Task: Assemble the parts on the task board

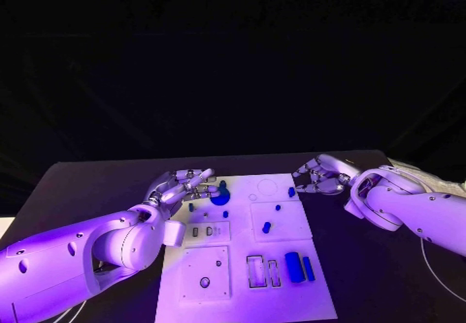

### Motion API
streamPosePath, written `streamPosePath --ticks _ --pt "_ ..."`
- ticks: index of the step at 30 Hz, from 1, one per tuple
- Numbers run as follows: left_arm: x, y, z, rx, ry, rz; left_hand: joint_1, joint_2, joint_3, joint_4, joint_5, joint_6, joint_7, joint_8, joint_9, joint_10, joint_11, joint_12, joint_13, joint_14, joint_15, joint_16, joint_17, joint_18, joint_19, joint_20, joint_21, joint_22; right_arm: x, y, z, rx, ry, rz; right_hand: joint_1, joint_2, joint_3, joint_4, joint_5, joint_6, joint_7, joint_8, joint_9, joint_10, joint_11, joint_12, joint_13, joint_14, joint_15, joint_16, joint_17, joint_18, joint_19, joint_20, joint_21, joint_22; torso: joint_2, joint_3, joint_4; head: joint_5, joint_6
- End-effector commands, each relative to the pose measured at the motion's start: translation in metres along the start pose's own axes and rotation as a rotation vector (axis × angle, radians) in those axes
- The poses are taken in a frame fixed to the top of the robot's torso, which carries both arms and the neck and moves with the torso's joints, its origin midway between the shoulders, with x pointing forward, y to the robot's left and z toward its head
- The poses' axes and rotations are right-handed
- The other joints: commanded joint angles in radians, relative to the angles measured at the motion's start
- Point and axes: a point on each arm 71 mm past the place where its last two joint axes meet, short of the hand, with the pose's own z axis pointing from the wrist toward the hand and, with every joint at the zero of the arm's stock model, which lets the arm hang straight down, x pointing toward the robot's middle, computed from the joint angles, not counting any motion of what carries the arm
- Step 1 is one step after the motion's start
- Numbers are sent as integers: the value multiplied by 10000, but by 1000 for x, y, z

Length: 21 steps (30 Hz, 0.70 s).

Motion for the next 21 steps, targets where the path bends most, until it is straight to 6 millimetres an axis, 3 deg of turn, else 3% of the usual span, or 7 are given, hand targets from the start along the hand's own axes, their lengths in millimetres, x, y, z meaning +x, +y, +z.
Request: streamPosePath --ticks 1,11,21 --pt "3 -1 0 135 230 -121 21 72 4 -74 -30 -14 90 -59 -10 22 64 -57 -3 1 48 -34 15 10 55 -20 -36 -17 7 0 0 -215 445 -203 104 3 3 -79 -38 -81 15 -21 -7 -40 -5 -51 -8 579 59 25 303 -49 -15 27 28 -13 5 7 2 16 -12" --pt "3 0 1 127 242 -130 21 72 4 -74 -30 -14 90 -59 -10 22 64 -57 -3 1 48 -34 15 10 55 -20 -36 -17 16 -2 7 -96 593 -354 135 26 0 -98 -108 -90 19 -15 -5 -40 -2 -58 -9 578 62 26 309 -49 -17 31 27 -11 6 -2 31 25 -55" --pt "3 0 1 118 237 -130 21 72 4 -74 -30 -14 90 -59 -10 22 64 -57 -3 1 48 -34 15 10 55 -20 -36 -17 24 -3 12 -29 727 -419 232 181 74 -139 -157 43 8 47 22 5 -14 3 53 577 56 25 314 -49 -17 32 27 -6 2 -4 16 40 -77"
